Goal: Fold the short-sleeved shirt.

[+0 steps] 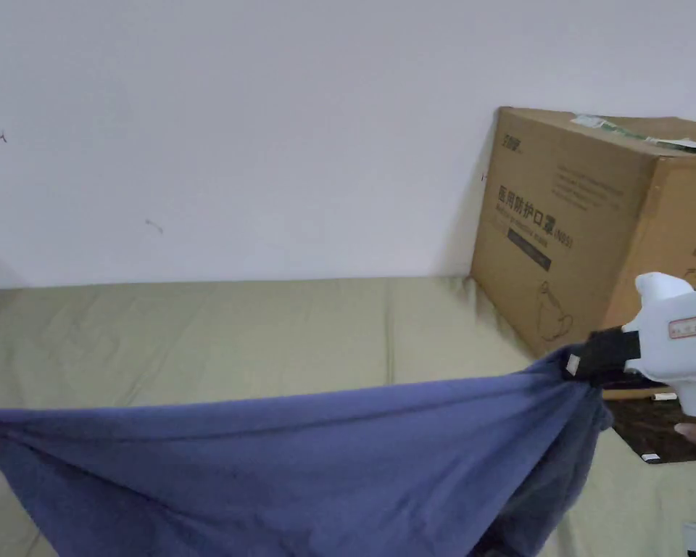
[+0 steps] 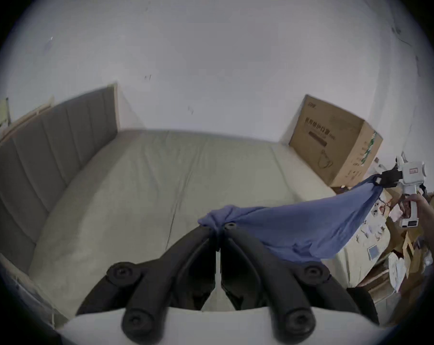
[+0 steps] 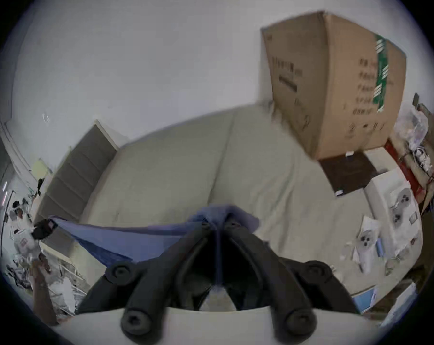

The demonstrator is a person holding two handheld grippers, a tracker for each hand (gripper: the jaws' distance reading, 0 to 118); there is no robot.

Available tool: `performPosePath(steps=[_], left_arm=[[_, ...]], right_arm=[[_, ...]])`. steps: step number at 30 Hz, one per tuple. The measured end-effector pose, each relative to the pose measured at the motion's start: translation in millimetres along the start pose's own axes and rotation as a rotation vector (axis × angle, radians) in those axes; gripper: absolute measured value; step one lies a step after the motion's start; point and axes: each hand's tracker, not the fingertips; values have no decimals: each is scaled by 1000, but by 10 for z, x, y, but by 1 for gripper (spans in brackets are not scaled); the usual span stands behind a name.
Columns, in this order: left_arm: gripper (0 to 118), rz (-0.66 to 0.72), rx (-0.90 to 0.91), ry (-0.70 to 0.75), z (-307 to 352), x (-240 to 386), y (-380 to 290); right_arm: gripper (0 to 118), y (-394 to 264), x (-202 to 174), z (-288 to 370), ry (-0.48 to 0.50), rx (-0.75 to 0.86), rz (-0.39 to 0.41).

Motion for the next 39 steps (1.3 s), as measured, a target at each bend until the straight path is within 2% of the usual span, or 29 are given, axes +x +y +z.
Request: performPosePath(steps=[6, 12, 19, 22, 26, 32, 35, 37, 39], left_arm=[[0, 18, 84, -48, 121, 74, 657], [0, -23, 126, -21, -107, 128, 1293], [0, -33, 179, 98, -764, 85, 1756], [0, -32, 170, 132, -1114, 36, 1929], [0, -38, 222, 188, -1334, -36, 2160], [0, 47, 414, 257, -1328, -216, 2311], [0, 56, 385, 271, -1456, -303, 2163], [0, 54, 296, 257, -1628, -401, 1927], [0, 56, 170, 231, -1832, -519, 1585]], right_arm=[[2, 477, -254, 656, -15, 128, 50], [2, 978, -507, 692, -52, 169, 107], [2, 1495, -635, 57, -64, 211, 113], [2, 1679, -750, -292, -105, 232, 99], [2, 1921, -947, -605, -113, 311, 90], [2, 2135, -1125, -943, -39, 431, 61], [2, 2010, -1140, -1209, -23, 437, 71], [2, 1740, -1077, -1474, -39, 425, 73], [2, 1357, -939, -1786, -76, 339, 47]])
